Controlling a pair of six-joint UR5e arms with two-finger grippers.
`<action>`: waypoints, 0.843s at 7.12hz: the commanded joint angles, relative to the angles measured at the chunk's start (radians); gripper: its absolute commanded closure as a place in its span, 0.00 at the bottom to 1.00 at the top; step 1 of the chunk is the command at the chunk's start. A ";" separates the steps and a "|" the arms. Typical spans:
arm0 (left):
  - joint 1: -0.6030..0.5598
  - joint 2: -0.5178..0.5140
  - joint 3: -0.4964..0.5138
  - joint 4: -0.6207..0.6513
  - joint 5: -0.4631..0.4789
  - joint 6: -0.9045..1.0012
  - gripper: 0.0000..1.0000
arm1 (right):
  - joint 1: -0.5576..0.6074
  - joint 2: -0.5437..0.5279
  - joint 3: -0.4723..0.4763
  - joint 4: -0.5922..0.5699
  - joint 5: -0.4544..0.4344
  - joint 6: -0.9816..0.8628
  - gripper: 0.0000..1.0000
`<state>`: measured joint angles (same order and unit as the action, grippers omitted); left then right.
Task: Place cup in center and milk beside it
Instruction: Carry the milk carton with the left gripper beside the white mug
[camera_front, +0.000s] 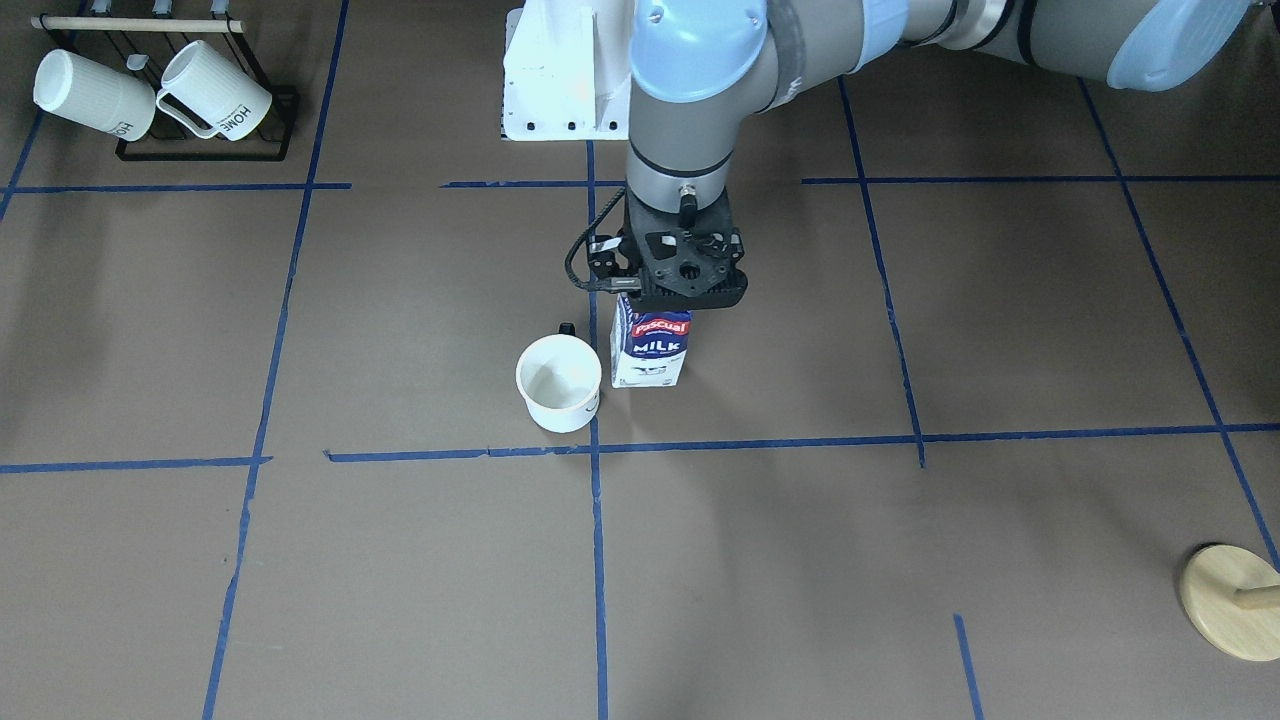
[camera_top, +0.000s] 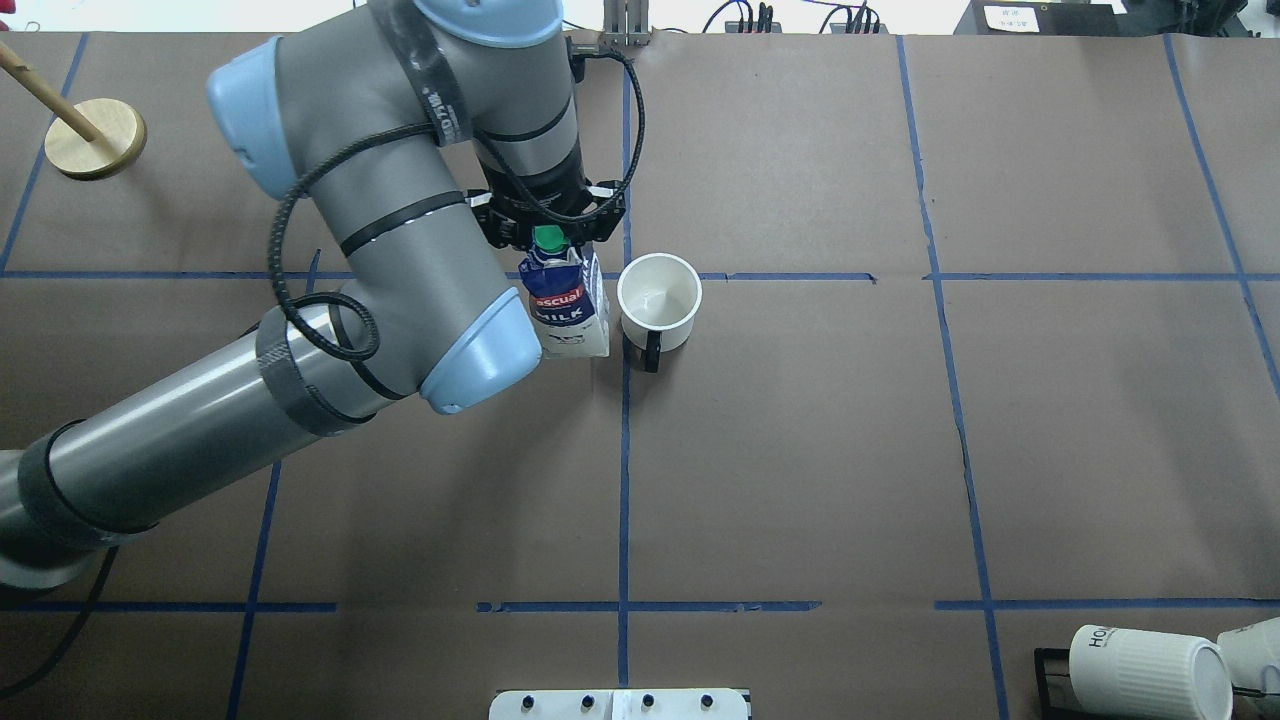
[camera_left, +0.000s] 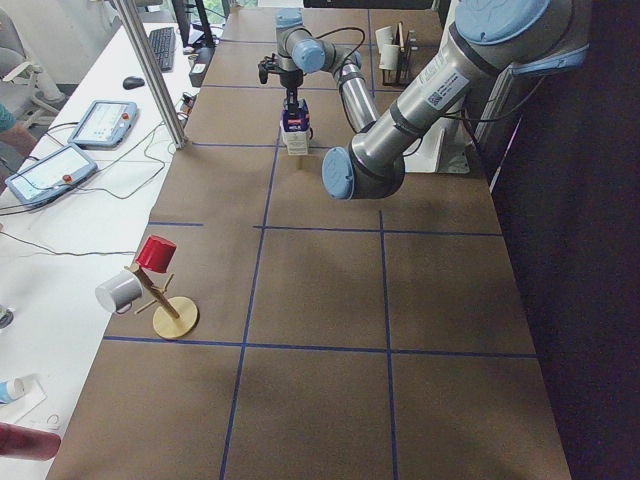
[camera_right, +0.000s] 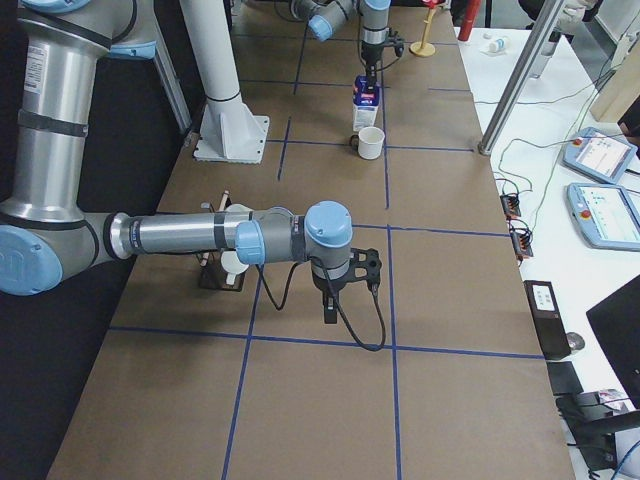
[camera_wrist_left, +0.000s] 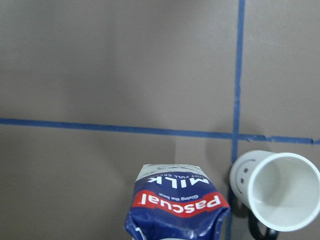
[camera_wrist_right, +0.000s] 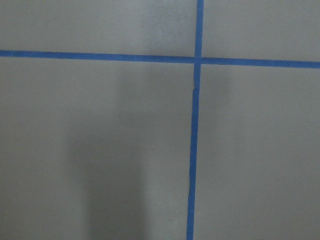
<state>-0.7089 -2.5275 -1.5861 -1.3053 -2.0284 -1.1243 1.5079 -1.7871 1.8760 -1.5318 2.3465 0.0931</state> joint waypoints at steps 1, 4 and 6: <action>0.012 -0.011 0.081 -0.070 0.007 -0.006 0.57 | 0.000 0.000 0.000 -0.001 0.002 -0.003 0.00; 0.023 -0.007 0.117 -0.104 0.031 -0.003 0.07 | 0.000 0.000 -0.003 -0.001 0.002 -0.003 0.00; 0.023 -0.010 0.104 -0.109 0.080 0.001 0.00 | 0.000 0.000 -0.002 -0.001 0.002 0.000 0.00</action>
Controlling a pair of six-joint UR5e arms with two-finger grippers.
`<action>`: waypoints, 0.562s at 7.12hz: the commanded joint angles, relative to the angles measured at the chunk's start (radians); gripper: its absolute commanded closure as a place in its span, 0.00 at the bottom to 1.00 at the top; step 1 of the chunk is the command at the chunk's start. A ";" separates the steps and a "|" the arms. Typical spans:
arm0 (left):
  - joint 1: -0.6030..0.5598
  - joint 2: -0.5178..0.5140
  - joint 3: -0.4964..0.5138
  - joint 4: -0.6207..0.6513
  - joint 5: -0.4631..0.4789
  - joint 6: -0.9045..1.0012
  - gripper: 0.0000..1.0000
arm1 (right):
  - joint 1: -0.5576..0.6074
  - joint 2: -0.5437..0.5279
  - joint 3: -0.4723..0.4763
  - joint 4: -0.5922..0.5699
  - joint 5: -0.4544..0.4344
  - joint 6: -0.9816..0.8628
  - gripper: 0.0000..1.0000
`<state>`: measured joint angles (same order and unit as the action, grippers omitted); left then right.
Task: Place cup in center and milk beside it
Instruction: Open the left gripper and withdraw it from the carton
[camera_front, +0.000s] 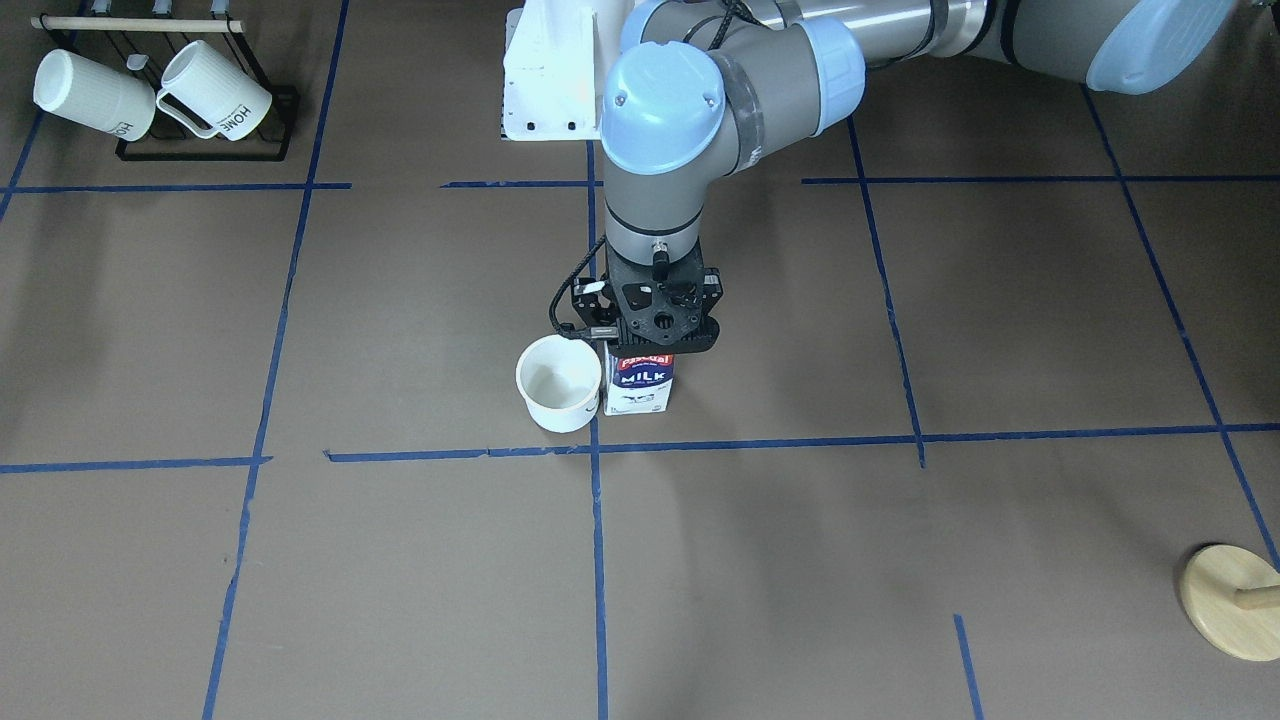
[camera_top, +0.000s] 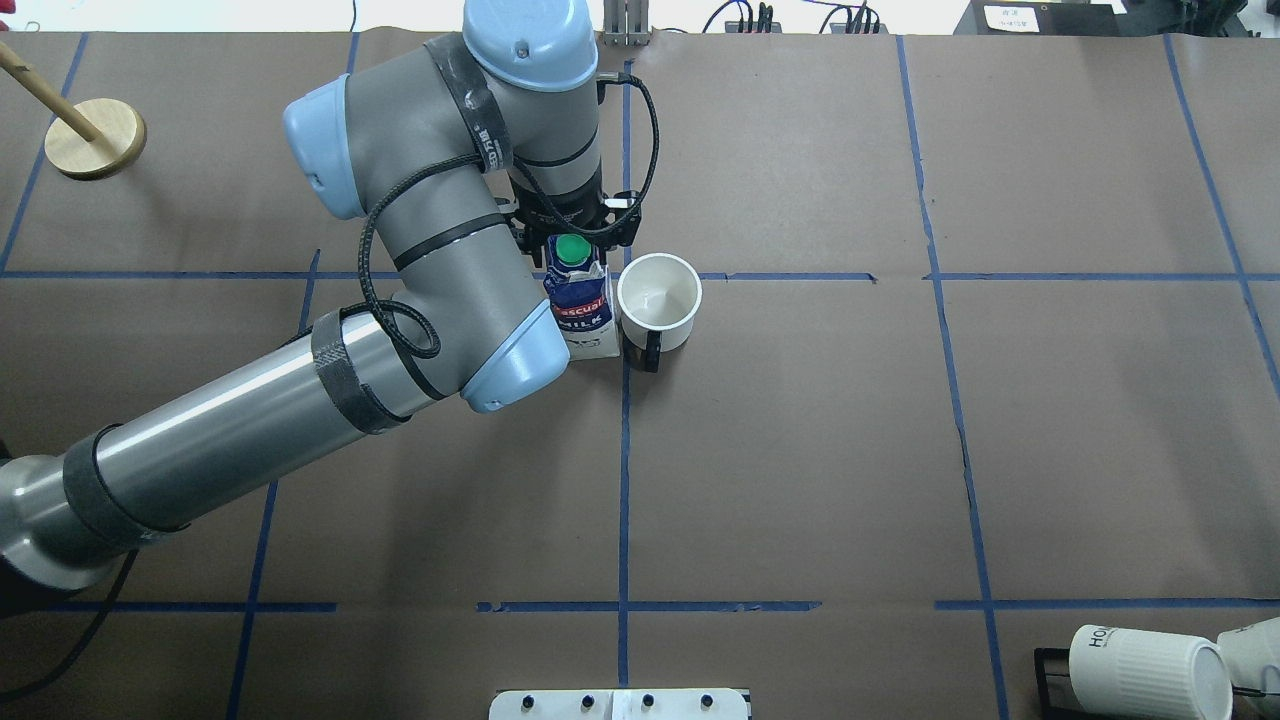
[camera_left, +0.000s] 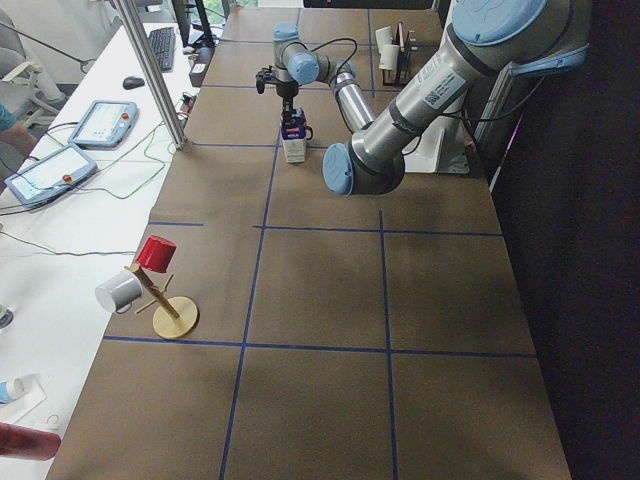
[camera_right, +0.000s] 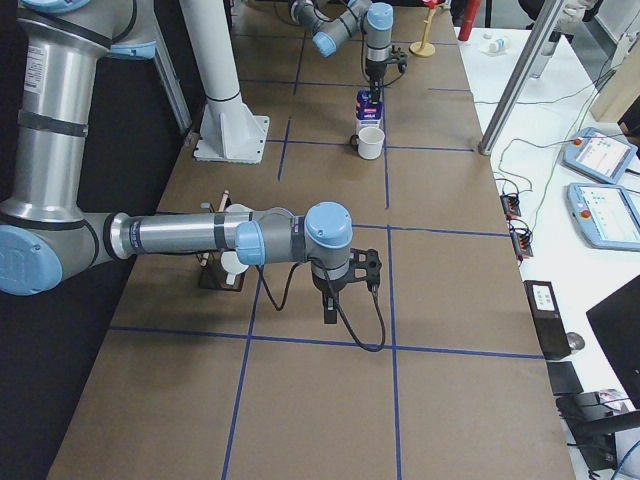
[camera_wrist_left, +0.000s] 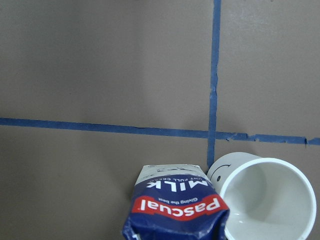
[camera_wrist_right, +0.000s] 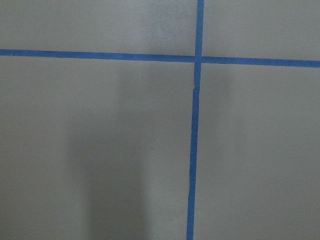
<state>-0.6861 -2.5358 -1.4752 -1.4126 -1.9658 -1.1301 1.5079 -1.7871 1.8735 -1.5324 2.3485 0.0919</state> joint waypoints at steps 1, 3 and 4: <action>-0.018 -0.010 -0.023 0.023 0.009 0.082 0.00 | 0.000 0.001 -0.001 0.000 0.000 0.000 0.00; -0.111 0.003 -0.100 0.125 -0.097 0.210 0.00 | 0.000 0.002 -0.001 0.002 0.000 -0.006 0.00; -0.166 0.079 -0.167 0.162 -0.154 0.345 0.00 | 0.000 0.002 -0.001 0.002 -0.002 -0.006 0.00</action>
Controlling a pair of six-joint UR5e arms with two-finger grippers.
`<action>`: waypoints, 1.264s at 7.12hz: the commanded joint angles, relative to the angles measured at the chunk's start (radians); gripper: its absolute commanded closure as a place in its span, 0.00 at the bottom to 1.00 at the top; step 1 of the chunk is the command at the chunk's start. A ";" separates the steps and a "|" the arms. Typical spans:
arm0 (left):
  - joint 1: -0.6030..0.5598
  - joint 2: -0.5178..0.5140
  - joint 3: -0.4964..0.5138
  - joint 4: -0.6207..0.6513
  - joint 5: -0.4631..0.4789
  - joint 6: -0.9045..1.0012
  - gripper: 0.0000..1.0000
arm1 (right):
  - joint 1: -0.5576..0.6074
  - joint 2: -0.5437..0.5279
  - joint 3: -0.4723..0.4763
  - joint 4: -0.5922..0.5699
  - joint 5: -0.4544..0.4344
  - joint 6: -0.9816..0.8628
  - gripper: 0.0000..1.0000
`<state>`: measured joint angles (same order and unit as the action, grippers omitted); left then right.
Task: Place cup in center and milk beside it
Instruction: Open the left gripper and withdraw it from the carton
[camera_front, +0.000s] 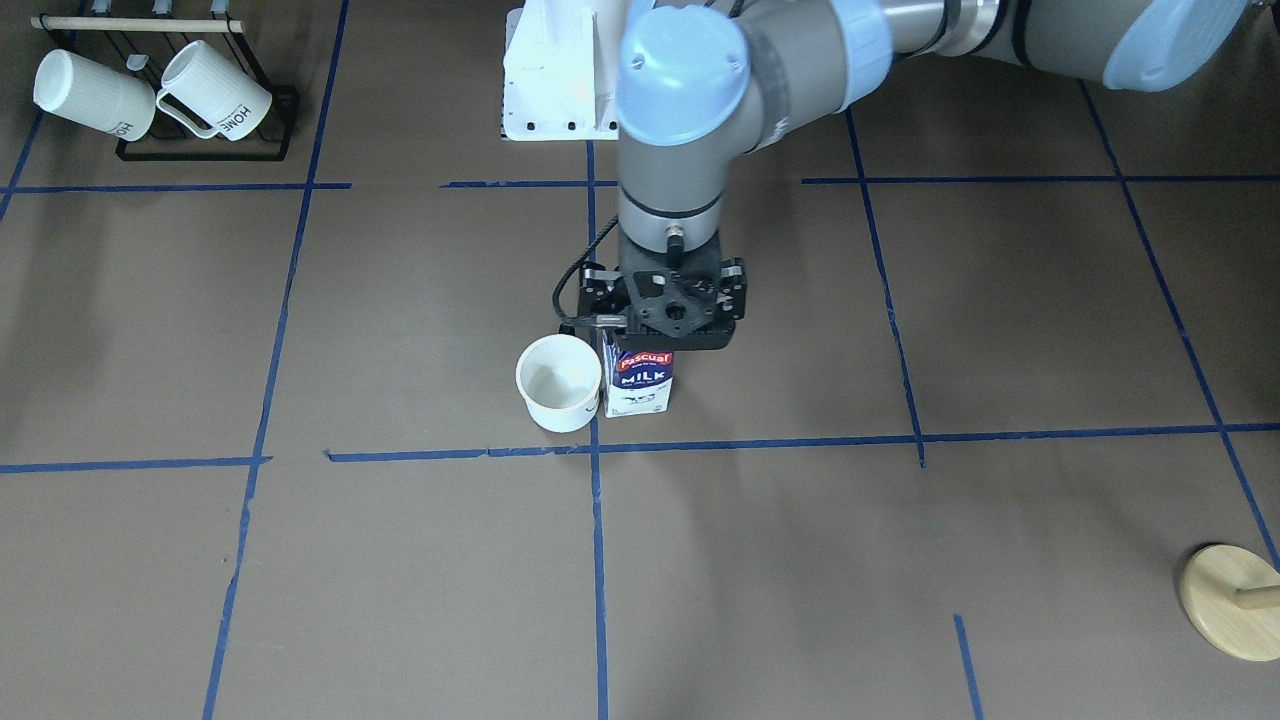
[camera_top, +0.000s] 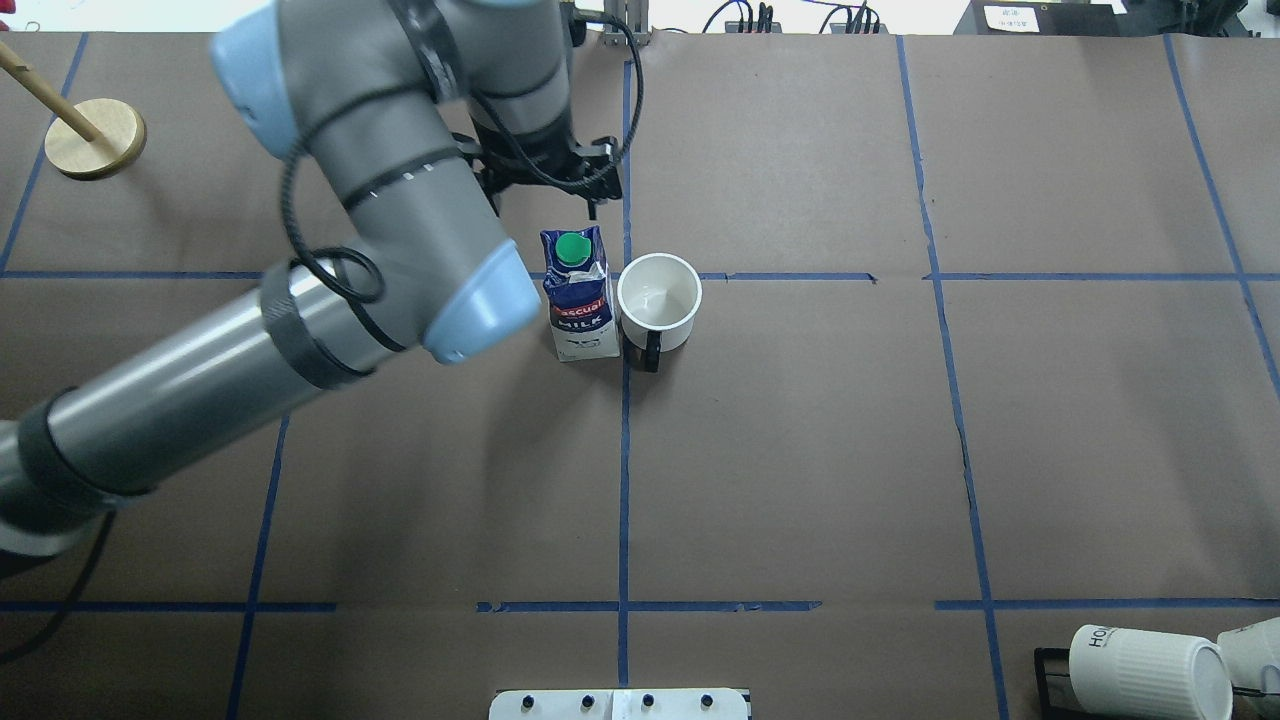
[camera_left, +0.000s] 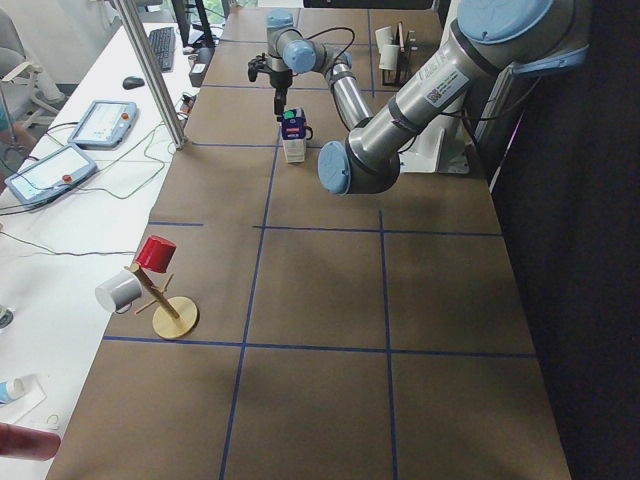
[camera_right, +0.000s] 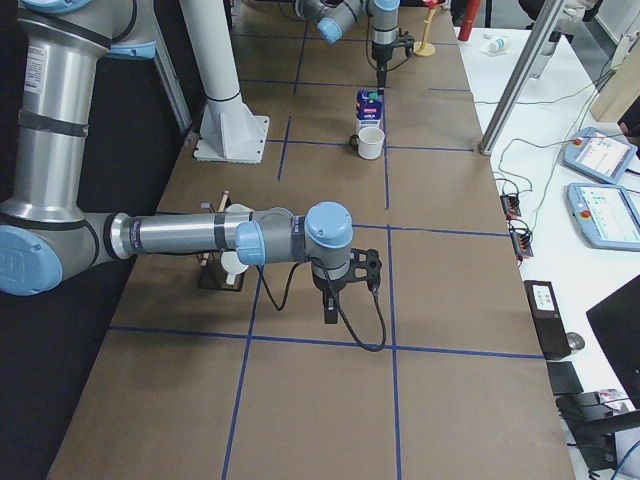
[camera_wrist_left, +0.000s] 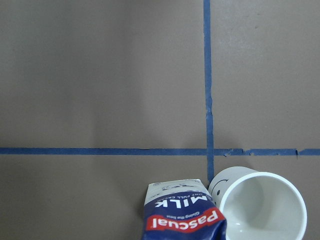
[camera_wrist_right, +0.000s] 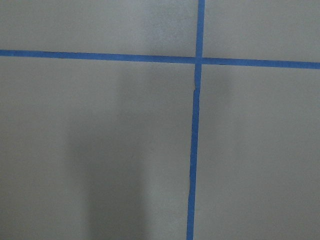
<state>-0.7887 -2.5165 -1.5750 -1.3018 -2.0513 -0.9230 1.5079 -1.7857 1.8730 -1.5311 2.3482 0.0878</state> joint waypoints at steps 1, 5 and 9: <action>-0.126 0.199 -0.167 0.052 -0.107 0.265 0.00 | 0.000 0.000 0.000 0.000 -0.001 -0.002 0.00; -0.454 0.736 -0.372 0.033 -0.229 0.852 0.00 | 0.000 -0.001 -0.003 0.000 -0.001 0.000 0.00; -0.716 1.102 -0.320 -0.050 -0.357 1.115 0.00 | 0.000 -0.003 -0.017 0.002 -0.009 -0.008 0.00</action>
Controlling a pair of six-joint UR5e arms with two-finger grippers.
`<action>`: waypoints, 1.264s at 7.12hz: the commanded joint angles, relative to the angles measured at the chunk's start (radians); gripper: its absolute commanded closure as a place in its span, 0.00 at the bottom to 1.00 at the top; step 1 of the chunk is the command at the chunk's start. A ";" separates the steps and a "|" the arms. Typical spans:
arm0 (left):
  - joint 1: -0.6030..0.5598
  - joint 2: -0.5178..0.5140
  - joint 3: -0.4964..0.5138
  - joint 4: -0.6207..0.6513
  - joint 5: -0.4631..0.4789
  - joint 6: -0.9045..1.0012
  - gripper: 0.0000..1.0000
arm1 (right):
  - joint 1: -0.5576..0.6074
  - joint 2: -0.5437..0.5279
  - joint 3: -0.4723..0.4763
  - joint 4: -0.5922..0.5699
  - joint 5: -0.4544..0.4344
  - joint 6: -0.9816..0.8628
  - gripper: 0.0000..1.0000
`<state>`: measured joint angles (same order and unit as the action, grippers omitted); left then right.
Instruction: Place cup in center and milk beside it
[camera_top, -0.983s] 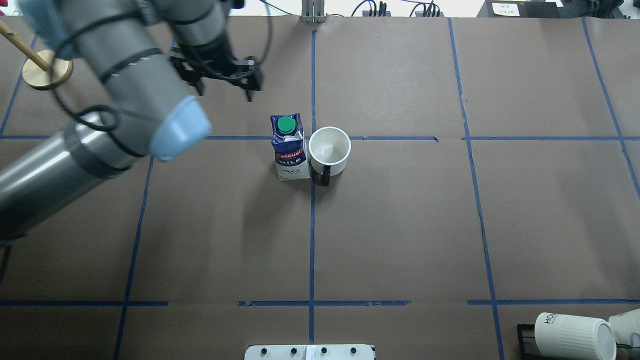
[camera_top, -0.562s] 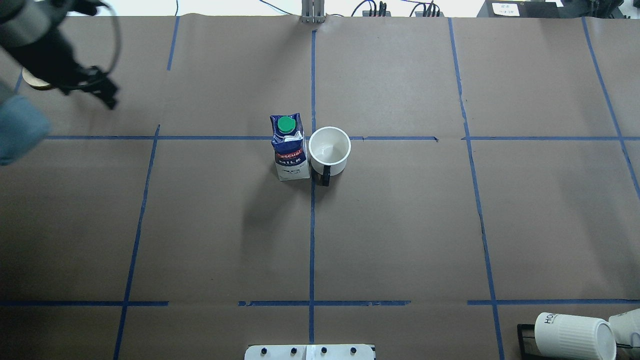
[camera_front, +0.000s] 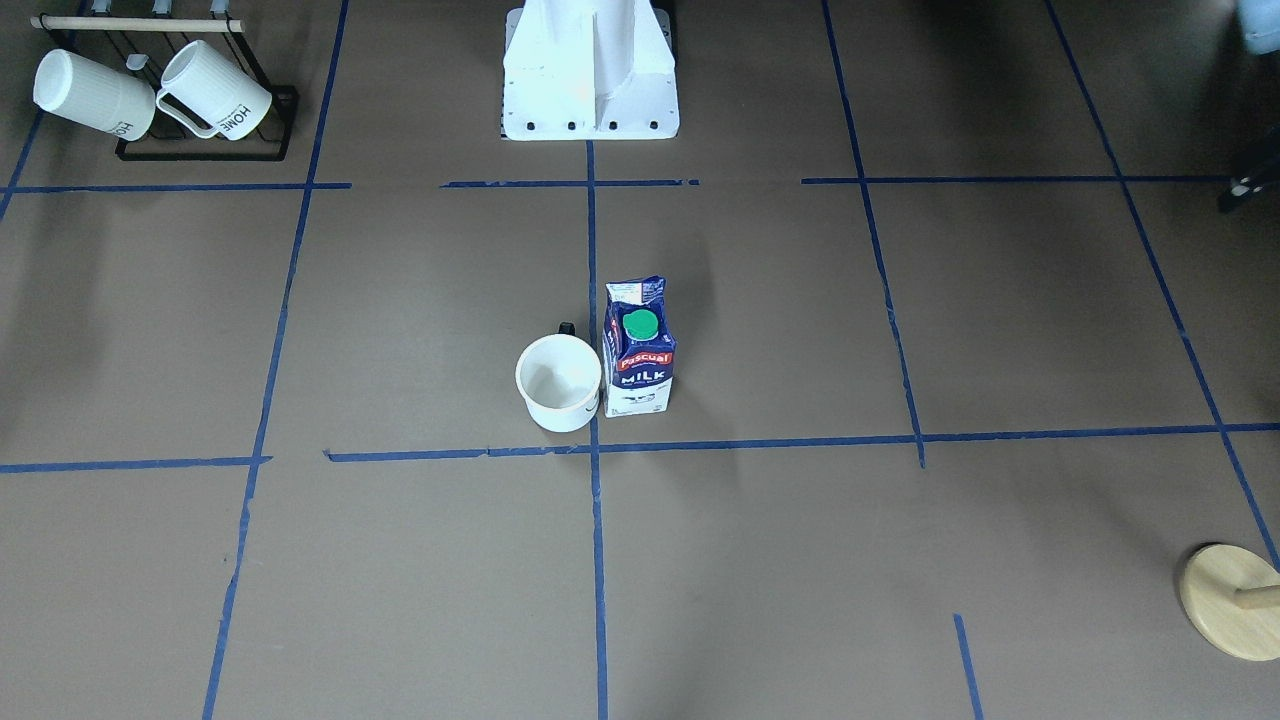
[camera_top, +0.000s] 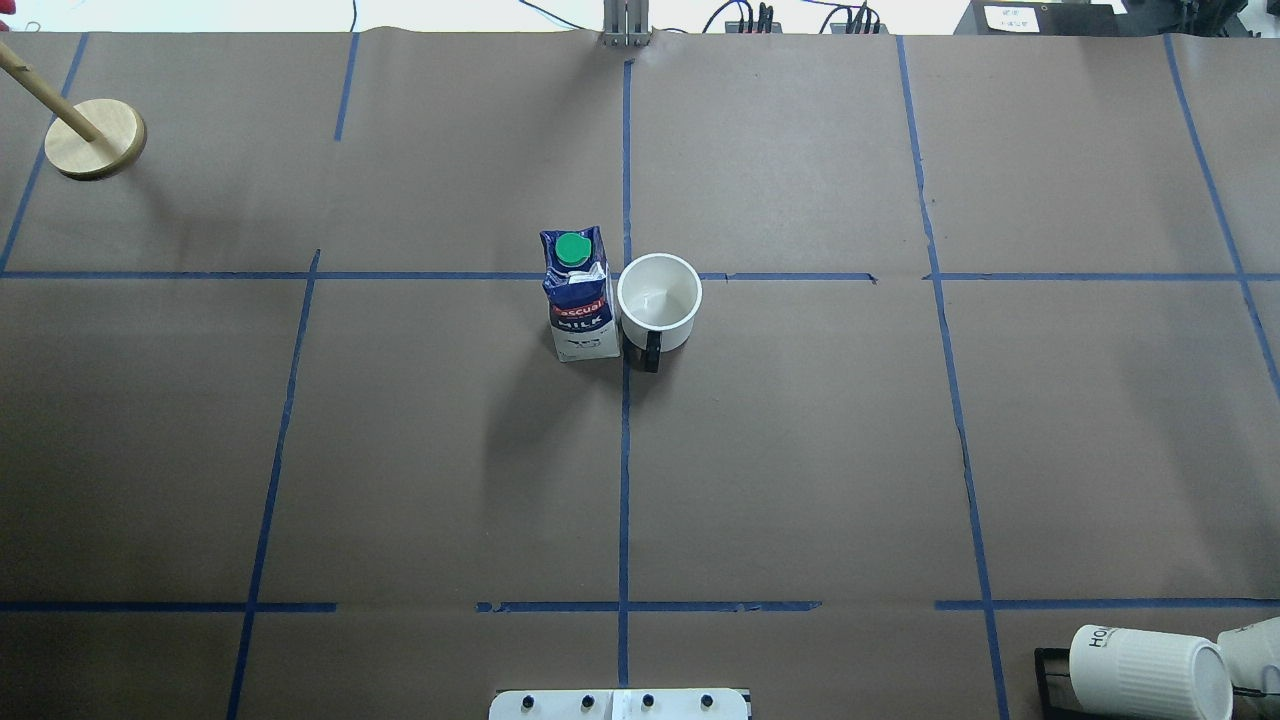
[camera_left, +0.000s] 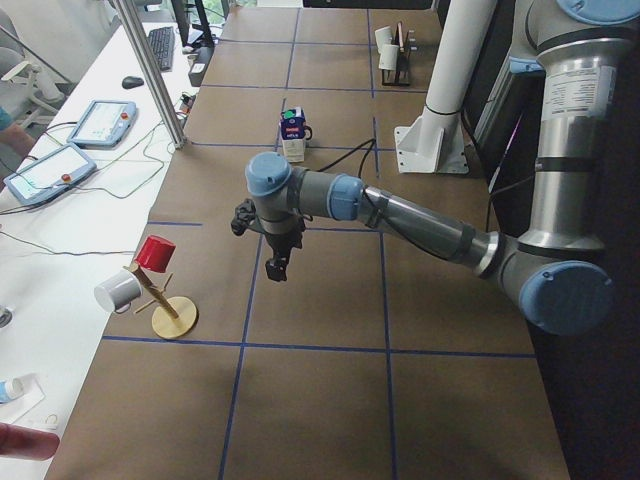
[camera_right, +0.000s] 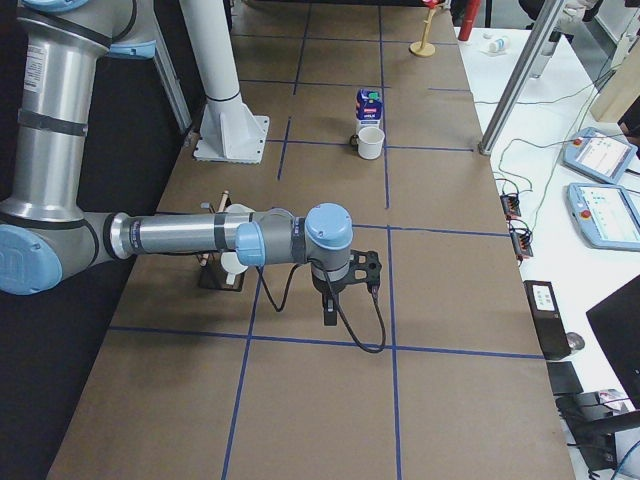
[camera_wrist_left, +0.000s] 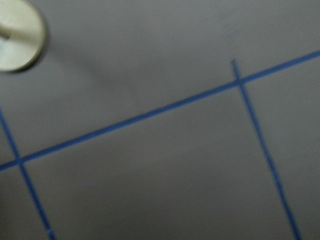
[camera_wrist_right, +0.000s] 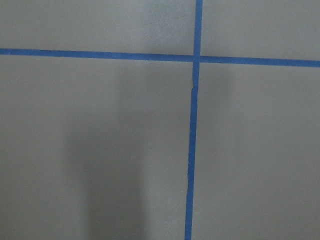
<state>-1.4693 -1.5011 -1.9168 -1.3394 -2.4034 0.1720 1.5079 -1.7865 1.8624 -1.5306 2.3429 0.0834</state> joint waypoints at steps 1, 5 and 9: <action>-0.039 0.090 0.069 -0.012 -0.008 0.026 0.00 | 0.000 -0.007 -0.008 0.001 -0.005 -0.007 0.00; -0.060 0.174 0.078 -0.144 0.017 0.017 0.00 | 0.000 -0.034 -0.002 0.003 0.000 -0.011 0.00; -0.062 0.183 0.079 -0.145 0.085 0.024 0.00 | 0.000 -0.054 -0.008 0.001 -0.007 -0.007 0.00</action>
<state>-1.5315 -1.3167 -1.8399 -1.4815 -2.3560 0.1934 1.5079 -1.8324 1.8558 -1.5286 2.3360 0.0738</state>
